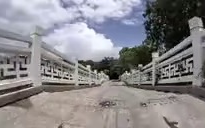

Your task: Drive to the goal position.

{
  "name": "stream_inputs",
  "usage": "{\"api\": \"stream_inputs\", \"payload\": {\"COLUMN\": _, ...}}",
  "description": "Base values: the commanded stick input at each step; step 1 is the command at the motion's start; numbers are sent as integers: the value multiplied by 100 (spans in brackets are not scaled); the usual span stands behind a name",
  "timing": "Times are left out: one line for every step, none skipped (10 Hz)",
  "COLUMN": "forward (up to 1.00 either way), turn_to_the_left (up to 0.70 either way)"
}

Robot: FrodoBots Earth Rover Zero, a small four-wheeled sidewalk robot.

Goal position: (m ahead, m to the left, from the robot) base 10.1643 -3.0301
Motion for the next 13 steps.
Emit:
{"api": "stream_inputs", "payload": {"forward": 70, "turn_to_the_left": -14}}
{"api": "stream_inputs", "payload": {"forward": 70, "turn_to_the_left": -14}}
{"api": "stream_inputs", "payload": {"forward": 70, "turn_to_the_left": -14}}
{"api": "stream_inputs", "payload": {"forward": 70, "turn_to_the_left": -14}}
{"api": "stream_inputs", "payload": {"forward": 70, "turn_to_the_left": -14}}
{"api": "stream_inputs", "payload": {"forward": 70, "turn_to_the_left": -14}}
{"api": "stream_inputs", "payload": {"forward": 70, "turn_to_the_left": -4}}
{"api": "stream_inputs", "payload": {"forward": 70, "turn_to_the_left": 0}}
{"api": "stream_inputs", "payload": {"forward": 70, "turn_to_the_left": 0}}
{"api": "stream_inputs", "payload": {"forward": 70, "turn_to_the_left": 0}}
{"api": "stream_inputs", "payload": {"forward": 70, "turn_to_the_left": 0}}
{"api": "stream_inputs", "payload": {"forward": 70, "turn_to_the_left": 0}}
{"api": "stream_inputs", "payload": {"forward": 70, "turn_to_the_left": 0}}
